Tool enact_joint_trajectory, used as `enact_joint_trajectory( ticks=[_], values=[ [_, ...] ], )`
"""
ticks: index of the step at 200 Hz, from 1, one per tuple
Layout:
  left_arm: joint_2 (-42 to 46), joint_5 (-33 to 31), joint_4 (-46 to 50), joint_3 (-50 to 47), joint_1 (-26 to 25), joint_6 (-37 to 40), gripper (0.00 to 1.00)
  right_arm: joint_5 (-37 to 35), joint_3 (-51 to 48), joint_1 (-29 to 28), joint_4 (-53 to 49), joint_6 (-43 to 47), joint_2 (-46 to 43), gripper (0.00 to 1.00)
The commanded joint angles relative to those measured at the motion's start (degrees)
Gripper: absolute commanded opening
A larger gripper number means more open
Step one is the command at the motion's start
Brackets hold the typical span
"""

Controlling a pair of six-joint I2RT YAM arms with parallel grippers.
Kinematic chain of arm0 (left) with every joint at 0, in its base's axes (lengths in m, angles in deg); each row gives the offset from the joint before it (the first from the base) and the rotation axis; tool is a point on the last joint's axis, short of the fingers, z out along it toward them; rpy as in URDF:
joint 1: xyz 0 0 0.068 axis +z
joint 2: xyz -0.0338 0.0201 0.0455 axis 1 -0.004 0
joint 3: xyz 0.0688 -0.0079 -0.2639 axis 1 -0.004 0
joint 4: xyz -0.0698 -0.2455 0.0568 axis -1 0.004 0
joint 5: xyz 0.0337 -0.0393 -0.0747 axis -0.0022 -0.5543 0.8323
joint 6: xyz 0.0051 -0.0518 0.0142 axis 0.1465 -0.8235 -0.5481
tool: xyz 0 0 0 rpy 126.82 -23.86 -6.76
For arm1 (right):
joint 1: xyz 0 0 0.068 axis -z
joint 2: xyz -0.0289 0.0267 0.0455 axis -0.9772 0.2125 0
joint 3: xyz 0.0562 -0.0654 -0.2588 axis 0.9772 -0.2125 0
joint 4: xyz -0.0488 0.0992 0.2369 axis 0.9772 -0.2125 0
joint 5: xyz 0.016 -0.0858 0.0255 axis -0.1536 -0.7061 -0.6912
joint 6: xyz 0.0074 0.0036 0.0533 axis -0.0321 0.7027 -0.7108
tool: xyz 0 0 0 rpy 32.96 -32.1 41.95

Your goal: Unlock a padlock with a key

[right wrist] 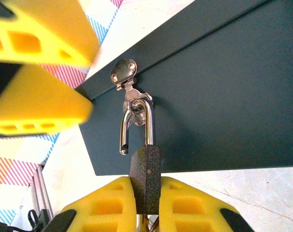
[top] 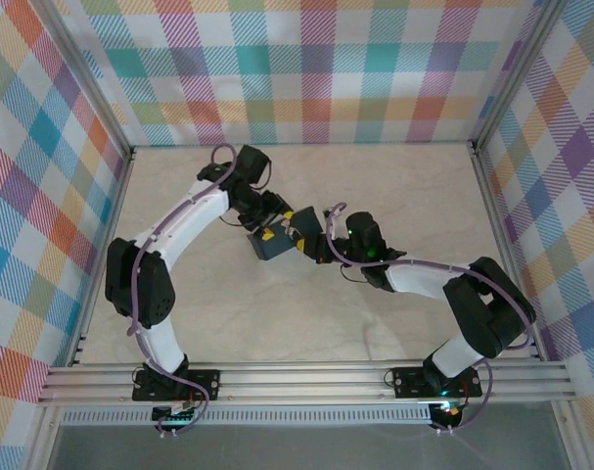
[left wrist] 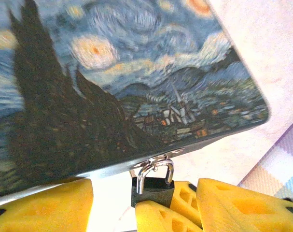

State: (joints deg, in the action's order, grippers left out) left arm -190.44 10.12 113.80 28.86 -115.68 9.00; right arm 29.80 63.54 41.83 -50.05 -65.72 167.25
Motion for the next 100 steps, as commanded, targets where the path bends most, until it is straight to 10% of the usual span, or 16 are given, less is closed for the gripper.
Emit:
enact_joint_trajectory(
  ticks=[1, 40, 100],
  values=[
    [2.60, -4.40, 5.71, 4.70, 1.77, 5.15, 0.58, 0.85, 4.57, 0.48, -8.67, 6.54, -3.85, 0.00],
    [1.03, -15.80, 11.43, 9.71, 2.36, 17.29, 0.58, -2.20, 8.83, 0.48, -21.73, 18.11, -6.82, 0.00],
    [-2.06, -7.28, 9.83, 6.18, 0.44, 24.95, 0.55, -4.90, 16.27, 0.52, -34.82, 31.69, -7.42, 0.00]
  ],
)
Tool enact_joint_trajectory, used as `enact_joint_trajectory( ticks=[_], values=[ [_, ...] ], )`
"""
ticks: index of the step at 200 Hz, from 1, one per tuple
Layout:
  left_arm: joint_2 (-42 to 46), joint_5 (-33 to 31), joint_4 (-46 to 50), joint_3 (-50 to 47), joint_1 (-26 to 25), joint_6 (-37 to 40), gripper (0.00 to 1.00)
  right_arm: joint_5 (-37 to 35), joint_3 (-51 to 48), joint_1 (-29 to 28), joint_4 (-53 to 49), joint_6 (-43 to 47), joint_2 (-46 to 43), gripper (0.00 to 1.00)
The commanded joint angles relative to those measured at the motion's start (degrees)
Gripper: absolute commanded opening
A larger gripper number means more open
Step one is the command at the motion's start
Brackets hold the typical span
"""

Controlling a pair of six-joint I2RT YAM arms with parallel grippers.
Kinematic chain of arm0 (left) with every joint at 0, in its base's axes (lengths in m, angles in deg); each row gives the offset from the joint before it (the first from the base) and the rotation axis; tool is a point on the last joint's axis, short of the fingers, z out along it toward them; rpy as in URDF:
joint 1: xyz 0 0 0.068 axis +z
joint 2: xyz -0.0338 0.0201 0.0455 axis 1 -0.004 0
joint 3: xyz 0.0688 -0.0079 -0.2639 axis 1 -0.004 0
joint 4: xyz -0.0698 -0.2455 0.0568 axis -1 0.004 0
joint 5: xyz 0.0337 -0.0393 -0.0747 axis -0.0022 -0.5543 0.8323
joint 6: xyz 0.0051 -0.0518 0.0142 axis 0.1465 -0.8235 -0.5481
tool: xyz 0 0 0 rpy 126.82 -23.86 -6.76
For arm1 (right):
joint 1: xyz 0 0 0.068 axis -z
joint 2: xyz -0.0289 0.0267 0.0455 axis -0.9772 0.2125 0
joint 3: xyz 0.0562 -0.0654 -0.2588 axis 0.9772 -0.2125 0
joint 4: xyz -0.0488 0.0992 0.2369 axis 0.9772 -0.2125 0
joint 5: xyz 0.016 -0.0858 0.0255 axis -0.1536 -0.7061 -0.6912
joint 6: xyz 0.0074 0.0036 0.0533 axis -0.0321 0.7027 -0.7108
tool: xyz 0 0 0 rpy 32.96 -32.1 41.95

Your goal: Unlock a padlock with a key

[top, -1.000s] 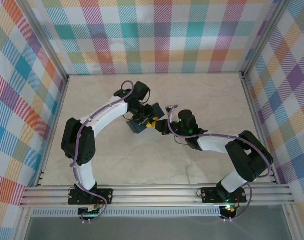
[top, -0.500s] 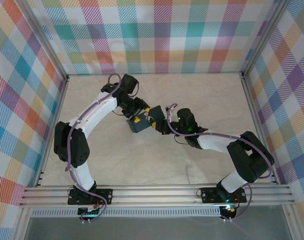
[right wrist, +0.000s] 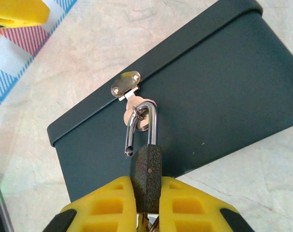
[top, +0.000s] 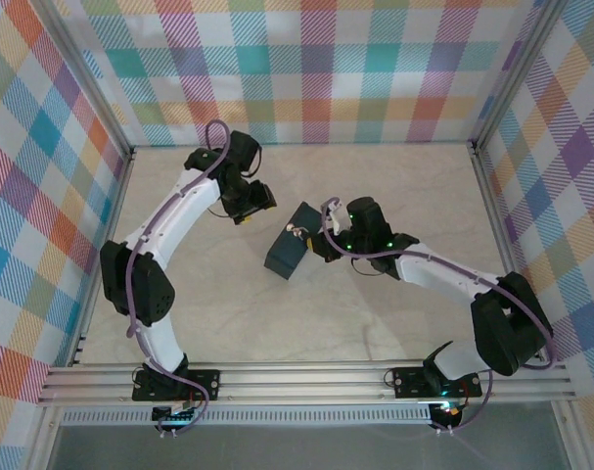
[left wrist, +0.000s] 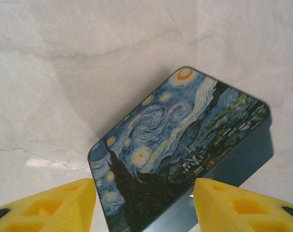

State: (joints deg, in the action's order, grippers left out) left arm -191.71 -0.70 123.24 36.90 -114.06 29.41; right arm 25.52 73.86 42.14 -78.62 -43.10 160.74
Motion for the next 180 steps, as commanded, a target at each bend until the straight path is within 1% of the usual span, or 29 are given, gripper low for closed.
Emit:
enact_joint_trajectory(
  ticks=[1, 25, 56, 75, 86, 99, 113, 127, 140, 167, 180],
  values=[
    [-0.80, 3.61, 0.30, -1.90, -1.27, 4.60, 0.55, -0.61, 6.12, 0.24, -6.42, 9.21, -0.89, 0.00],
    [-2.64, 6.92, -0.35, -2.87, -3.05, 5.86, 0.55, -2.11, 8.10, 0.17, -9.03, 12.06, 0.04, 0.00],
    [-4.64, 8.57, -1.80, -4.75, -4.61, 6.39, 0.55, -2.85, 12.65, 0.17, -15.00, 15.83, 2.72, 0.01],
    [-5.01, 9.00, -3.40, -5.80, -4.62, 5.98, 0.55, -3.76, 16.59, 0.28, -20.56, 16.16, 5.04, 0.01],
    [-5.30, 8.31, -3.98, -5.98, -4.62, 5.63, 0.56, -2.30, 18.84, 0.51, -23.66, 15.01, 6.44, 0.01],
    [-5.84, 7.82, -4.38, -5.74, -4.65, 5.25, 0.56, 2.71, 20.69, 1.61, -25.90, 11.31, 7.76, 0.02],
    [-6.31, 7.85, -5.09, -5.75, -4.69, 4.61, 0.56, 7.94, 20.68, 2.86, -25.53, 6.77, 8.16, 0.02],
    [-6.58, 8.32, -5.75, -6.06, -4.62, 3.89, 0.55, 12.46, 18.88, 4.74, -22.20, 0.31, 7.78, 0.02],
    [-6.45, 8.51, -6.11, -6.24, -4.62, 3.48, 0.55, 14.70, 17.30, 6.27, -19.44, -4.69, 7.40, 0.03],
    [-5.49, 9.59, -6.53, -5.83, -4.45, 2.42, 0.55, 21.79, 14.21, 9.79, -13.03, -16.45, 7.77, 0.04],
    [-4.82, 9.76, -6.56, -4.92, -4.19, 2.05, 0.55, 24.00, 13.42, 10.55, -10.50, -19.45, 8.28, 0.04]
  ],
)
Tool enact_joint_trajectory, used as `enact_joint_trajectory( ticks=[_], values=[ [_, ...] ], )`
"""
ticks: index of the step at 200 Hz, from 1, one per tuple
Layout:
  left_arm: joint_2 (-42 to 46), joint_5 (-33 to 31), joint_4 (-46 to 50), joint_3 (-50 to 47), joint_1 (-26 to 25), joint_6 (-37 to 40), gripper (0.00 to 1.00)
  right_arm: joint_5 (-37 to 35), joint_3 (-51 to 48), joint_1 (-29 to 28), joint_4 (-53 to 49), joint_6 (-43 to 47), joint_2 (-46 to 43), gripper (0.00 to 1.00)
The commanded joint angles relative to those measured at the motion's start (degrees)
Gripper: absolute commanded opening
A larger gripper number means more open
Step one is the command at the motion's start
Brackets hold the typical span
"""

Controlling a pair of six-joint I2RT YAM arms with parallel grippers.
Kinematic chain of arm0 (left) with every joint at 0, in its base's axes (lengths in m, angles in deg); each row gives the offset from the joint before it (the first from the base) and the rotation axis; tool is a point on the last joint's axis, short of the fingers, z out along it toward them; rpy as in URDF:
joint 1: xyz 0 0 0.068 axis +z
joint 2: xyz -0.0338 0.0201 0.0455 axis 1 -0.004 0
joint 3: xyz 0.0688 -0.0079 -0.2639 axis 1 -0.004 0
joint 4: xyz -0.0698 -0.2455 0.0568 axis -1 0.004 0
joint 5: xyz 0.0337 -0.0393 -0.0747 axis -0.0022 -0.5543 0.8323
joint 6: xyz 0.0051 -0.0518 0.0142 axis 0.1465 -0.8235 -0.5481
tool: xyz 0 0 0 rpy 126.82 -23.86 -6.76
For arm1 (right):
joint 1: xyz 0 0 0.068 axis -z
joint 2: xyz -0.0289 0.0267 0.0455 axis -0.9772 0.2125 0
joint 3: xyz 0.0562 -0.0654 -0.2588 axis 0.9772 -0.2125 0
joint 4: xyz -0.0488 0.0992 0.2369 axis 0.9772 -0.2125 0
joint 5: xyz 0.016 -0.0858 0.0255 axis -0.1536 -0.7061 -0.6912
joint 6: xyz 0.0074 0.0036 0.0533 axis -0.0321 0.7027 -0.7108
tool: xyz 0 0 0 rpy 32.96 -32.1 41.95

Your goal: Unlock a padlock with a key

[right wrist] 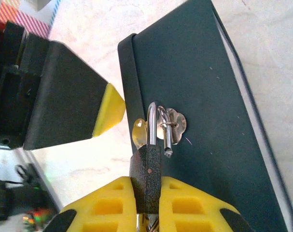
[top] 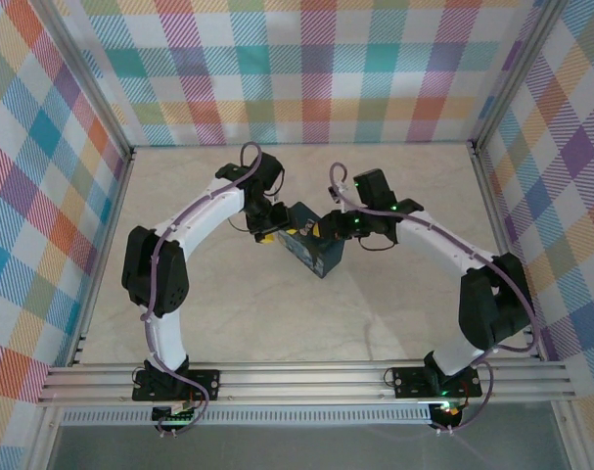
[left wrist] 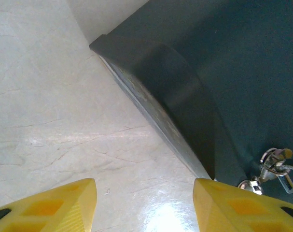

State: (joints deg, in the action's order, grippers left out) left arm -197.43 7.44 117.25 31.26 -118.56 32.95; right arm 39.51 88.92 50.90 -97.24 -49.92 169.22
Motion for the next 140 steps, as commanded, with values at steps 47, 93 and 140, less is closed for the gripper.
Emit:
enact_joint_trajectory(
  ticks=[47, 93, 140],
  values=[
    [-1.40, -8.72, 1.86, 7.89, 1.29, 0.21, 0.55, 12.66, 1.32, 3.30, 4.49, -12.27, 2.56, 0.07],
    [-3.21, -13.77, -2.93, 9.24, 1.51, 0.07, 0.57, 14.14, -0.54, 5.03, 8.42, -17.18, 3.95, 0.07],
    [-8.47, -17.48, -4.50, 14.09, 1.57, 1.80, 0.58, 13.55, -1.65, 5.28, 10.45, -20.74, 5.67, 0.20]
  ],
)
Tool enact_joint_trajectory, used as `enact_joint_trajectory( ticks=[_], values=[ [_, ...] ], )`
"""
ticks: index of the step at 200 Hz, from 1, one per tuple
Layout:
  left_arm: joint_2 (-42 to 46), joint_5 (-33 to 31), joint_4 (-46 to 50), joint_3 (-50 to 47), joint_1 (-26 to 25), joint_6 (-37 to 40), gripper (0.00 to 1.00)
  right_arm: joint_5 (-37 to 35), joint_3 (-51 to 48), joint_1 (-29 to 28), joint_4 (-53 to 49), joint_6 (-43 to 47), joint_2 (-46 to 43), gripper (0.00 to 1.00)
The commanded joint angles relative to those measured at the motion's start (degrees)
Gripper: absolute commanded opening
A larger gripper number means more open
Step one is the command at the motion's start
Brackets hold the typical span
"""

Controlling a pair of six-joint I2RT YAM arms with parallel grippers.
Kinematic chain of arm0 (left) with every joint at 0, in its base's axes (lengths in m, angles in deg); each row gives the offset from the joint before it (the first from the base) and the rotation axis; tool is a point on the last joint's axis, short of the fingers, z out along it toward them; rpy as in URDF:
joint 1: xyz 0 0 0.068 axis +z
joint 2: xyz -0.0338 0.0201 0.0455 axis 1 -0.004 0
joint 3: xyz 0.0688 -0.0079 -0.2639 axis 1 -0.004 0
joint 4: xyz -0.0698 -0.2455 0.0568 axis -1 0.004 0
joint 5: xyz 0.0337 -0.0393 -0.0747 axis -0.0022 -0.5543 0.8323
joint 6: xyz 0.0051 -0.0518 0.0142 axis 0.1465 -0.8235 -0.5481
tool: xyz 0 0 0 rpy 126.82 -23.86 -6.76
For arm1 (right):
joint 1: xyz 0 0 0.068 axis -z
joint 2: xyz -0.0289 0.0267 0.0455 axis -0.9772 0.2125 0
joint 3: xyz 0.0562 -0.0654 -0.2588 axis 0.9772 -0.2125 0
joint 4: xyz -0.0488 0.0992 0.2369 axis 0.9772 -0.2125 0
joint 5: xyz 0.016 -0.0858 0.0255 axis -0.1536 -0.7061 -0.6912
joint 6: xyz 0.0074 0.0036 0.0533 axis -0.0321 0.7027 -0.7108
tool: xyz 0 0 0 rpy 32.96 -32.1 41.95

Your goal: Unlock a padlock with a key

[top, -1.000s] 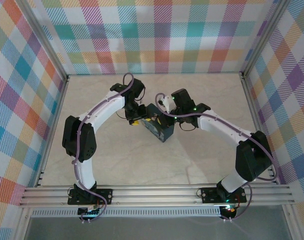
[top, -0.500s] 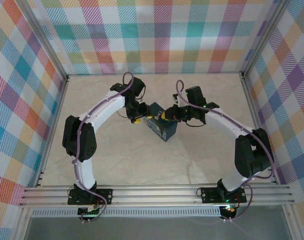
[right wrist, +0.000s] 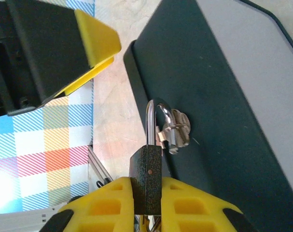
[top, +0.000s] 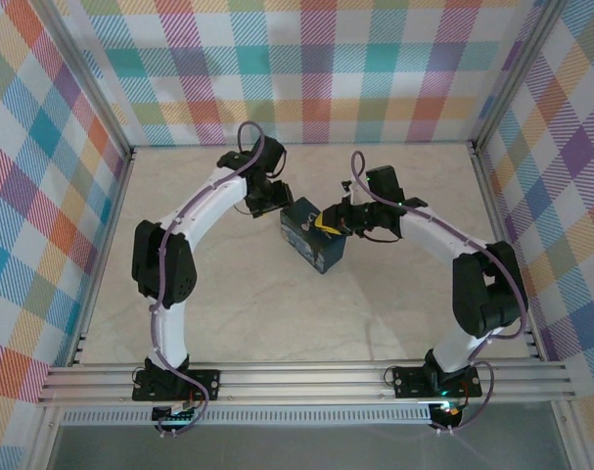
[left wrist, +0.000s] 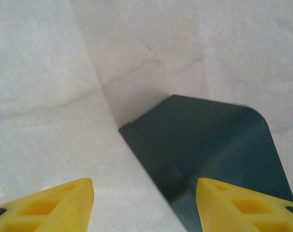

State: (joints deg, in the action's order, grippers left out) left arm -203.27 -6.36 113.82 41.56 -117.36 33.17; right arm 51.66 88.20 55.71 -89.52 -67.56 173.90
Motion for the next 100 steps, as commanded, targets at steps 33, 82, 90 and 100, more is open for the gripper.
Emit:
enact_joint_trajectory(
  ticks=[33, 82, 90, 100],
  values=[
    [-4.36, -3.69, -0.36, 6.94, 0.35, 2.18, 0.58, 0.17, -0.59, 1.12, 0.35, -1.04, 0.34, 0.29],
    [-5.87, -4.45, 1.08, 8.62, 0.08, 3.41, 0.58, -5.58, 6.53, 1.13, -13.67, 12.20, -1.65, 0.33],
    [-6.01, -4.39, 1.34, 8.75, 0.08, 3.45, 0.58, -7.05, 7.68, 1.13, -15.95, 14.14, -2.00, 0.33],
    [-6.01, -4.28, 1.54, 8.86, 0.00, 3.54, 0.58, -9.34, 9.06, 1.12, -18.50, 17.49, -2.76, 0.33]
  ],
)
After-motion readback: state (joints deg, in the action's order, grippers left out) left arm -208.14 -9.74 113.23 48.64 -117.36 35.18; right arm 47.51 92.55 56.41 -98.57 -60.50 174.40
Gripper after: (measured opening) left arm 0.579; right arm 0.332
